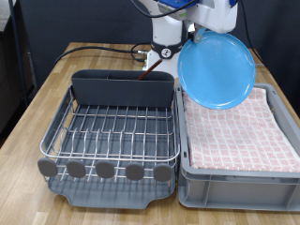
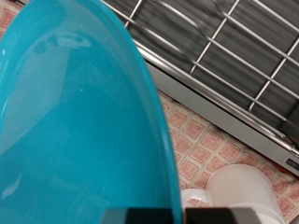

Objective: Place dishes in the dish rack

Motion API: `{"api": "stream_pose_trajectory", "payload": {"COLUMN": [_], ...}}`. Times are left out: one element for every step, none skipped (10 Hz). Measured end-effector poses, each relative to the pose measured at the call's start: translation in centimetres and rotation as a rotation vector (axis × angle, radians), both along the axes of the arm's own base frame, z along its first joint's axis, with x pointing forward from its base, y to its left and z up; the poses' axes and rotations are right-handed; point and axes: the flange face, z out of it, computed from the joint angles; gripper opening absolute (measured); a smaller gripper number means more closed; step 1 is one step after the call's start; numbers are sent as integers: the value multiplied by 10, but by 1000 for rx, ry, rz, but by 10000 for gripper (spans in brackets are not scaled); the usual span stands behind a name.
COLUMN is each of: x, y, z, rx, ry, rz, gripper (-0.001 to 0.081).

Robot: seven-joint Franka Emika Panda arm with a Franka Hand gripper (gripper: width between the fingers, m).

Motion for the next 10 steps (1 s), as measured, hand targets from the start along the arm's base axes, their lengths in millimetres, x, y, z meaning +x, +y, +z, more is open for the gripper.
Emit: {"api": "stream_pose_trajectory", "payload": {"x": [-1,-3,-4,-4,-4,-5,-6,-7,-8,-8], "y": [-1,-4,-8,-14,-21,-28,-37,-46,-56,-66], "z": [-1,-2,-2,-1,0,0,1,2,3,4], "rx": [0,-3,-9,-20,-27,-38,-48,-59,-69,-74], "ry": [8,29,47,58,61,69,80,94,107,109], "rz": [-27,-82,-137,-183,-218,-243,-257,-270,-285,-300], "gripper": [25,25,25,25,25,25,25,25,25,25]}}
